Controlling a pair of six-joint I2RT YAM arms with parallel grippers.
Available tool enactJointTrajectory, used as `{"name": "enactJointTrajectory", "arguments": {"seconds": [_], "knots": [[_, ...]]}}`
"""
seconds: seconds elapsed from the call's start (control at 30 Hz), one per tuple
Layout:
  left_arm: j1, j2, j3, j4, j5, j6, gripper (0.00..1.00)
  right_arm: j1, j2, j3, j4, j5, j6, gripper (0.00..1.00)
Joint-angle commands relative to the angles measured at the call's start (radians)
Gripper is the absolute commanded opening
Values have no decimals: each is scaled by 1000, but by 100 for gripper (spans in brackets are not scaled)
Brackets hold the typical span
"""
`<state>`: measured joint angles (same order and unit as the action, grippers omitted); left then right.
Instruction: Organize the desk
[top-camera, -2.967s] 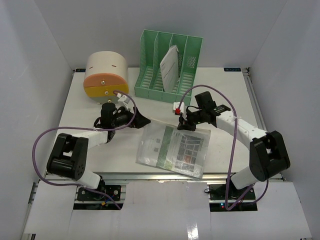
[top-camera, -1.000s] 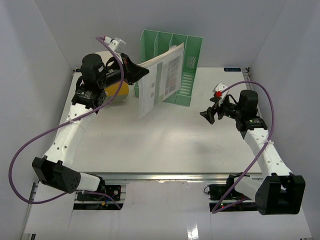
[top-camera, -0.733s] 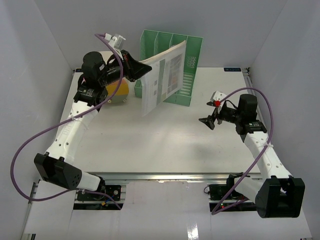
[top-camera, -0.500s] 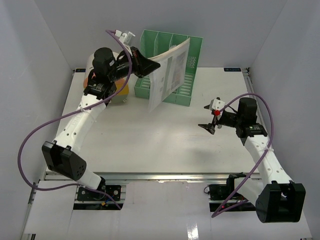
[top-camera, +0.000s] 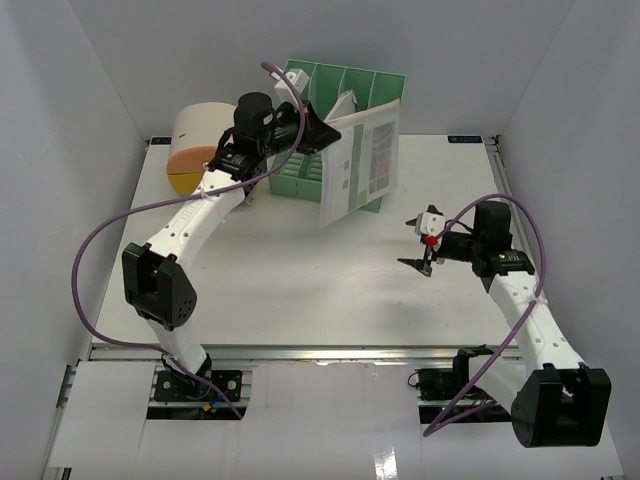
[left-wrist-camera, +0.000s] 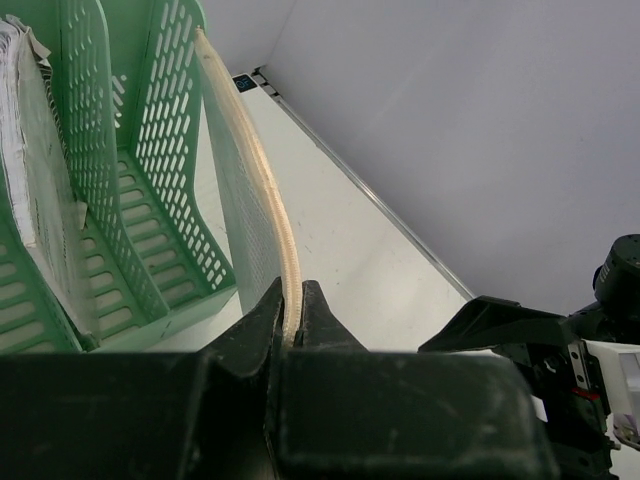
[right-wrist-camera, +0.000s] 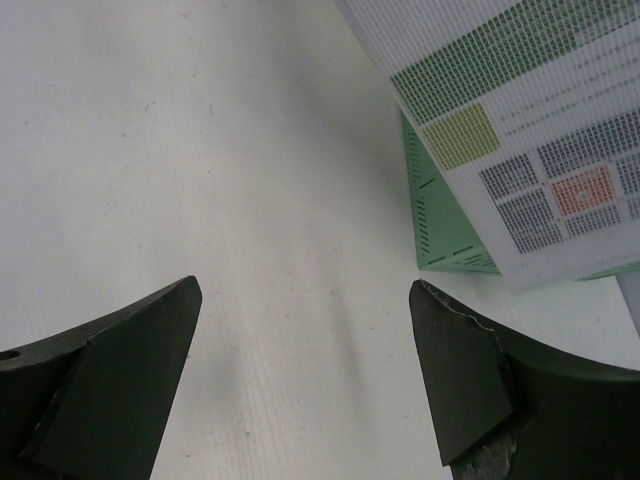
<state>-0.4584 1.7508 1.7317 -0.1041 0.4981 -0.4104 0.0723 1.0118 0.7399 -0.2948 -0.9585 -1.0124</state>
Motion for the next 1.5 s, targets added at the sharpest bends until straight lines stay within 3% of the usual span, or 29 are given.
{"name": "enactJointTrajectory", "arguments": {"seconds": [0.0, 0.4, 1.2, 1.3, 1.47], "knots": [[-8, -31, 65, 24, -65, 48, 0, 4, 39, 119, -161, -25, -198, 91], [-13, -124, 97, -8, -75, 83, 0, 4, 58, 85, -130, -9, -183, 92], [-50, 3, 84, -12, -11, 58, 0, 29, 109, 173, -168, 33, -223, 91], [-58, 27, 99, -12, -27, 52, 0, 88, 116, 174, -87, 98, -189, 91], [-66, 76, 121, -6, -108, 0, 0, 335, 144, 165, 171, 420, -115, 95]]}}
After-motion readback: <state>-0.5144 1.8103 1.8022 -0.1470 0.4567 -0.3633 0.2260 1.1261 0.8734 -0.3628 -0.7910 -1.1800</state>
